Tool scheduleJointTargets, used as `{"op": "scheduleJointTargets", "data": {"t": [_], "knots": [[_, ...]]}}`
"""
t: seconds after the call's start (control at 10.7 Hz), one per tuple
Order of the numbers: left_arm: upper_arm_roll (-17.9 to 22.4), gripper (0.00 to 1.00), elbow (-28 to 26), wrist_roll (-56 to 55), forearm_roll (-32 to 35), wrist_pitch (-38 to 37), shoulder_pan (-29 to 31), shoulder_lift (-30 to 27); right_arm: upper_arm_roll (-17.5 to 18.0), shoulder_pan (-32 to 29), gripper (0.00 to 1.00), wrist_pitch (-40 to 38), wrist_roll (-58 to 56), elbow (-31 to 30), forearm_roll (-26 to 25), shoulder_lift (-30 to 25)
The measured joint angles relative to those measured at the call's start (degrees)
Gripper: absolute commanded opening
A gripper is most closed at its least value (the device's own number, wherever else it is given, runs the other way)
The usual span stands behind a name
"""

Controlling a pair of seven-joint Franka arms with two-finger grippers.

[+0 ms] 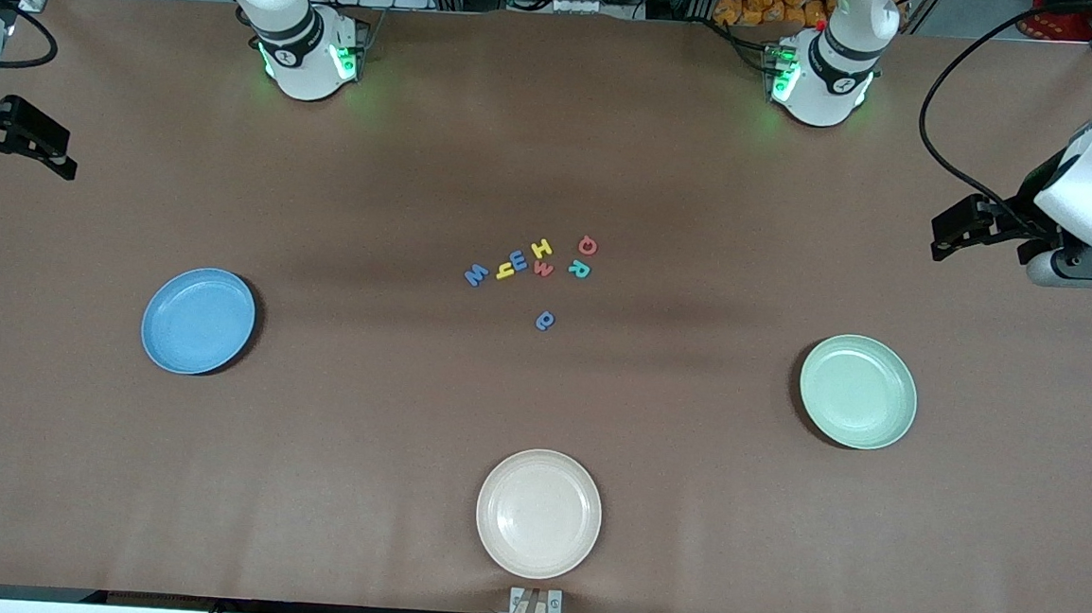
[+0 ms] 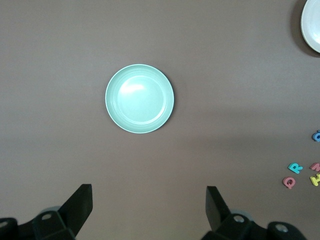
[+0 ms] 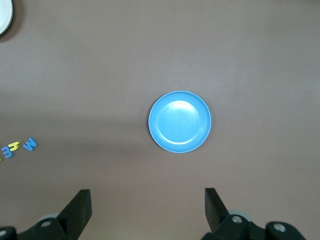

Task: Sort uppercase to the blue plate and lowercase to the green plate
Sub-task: 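Reach the right gripper toward the pile of foam letters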

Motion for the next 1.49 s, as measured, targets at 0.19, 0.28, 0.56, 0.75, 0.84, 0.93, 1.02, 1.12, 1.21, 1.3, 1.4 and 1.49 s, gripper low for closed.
{"op": "scheduleJointTargets", "data": {"t": [0.19, 0.28, 0.56, 0.75, 0.84, 0.93, 1.02, 1.12, 1.21, 1.3, 1.4, 1.49], "knots": [[0.0, 1.0, 0.04, 0.0, 0.0, 0.0, 0.0, 0.0, 0.0, 0.0, 1.0, -1.13, 1.01, -0.02, 0.0, 0.0], [0.0, 1.0, 0.05, 0.0, 0.0, 0.0, 0.0, 0.0, 0.0, 0.0, 1.0, -1.69, 1.42, -0.02, 0.0, 0.0], [0.01, 1.0, 0.05, 0.02, 0.0, 0.0, -0.01, 0.0, 0.0, 0.01, 1.0, -1.78, 1.52, -0.02, 0.0, 0.0], [-0.13, 1.0, 0.05, 0.02, 0.0, 0.0, -0.1, 0.01, 0.08, 0.09, 1.0, -1.78, 1.52, -0.02, 0.05, 0.01], [-0.25, 1.0, 0.02, 0.02, 0.0, -0.01, -0.14, 0.07, 0.11, 0.19, 1.0, -1.78, 1.52, -0.04, 0.06, 0.01], [-0.45, 1.0, -0.12, 0.02, 0.0, -0.04, -0.18, 0.18, 0.16, 0.53, 1.0, -1.82, 1.64, -0.14, 0.08, 0.01], [-0.84, 1.0, -0.37, 0.02, 0.0, -0.05, -0.23, 0.34, 0.19, 1.3, 1.0, -1.85, 2.83, -0.31, 0.12, 0.01], [-1.41, 1.0, -0.62, 0.01, 0.0, -0.05, -0.25, 0.48, 0.23, 2.77, 1.0, -1.85, 5.46, -0.56, 0.14, 0.01], [-1.82, 1.0, -0.92, 0.01, 0.0, -0.05, -0.27, 0.54, 0.3, 4.73, 1.0, -1.89, 8.68, -0.86, 0.15, 0.02], [-2.13, 1.0, -1.44, 0.01, 0.0, -0.04, -0.27, 0.54, 0.41, 6.9, 1.0, -1.91, 12.14, -1.35, 0.15, 0.04], [-2.66, 1.0, -2.08, 0.01, 0.0, 0.05, -0.27, 0.55, 0.5, 9.11, 1.0, -1.73, 16.04, -2.03, 0.16, 0.12], [-3.35, 1.0, -2.63, -0.1, 0.0, 0.18, -0.28, 0.55, 0.61, 11.18, 1.0, -0.95, 19.83, -3.06, 0.17, 0.33]]}}
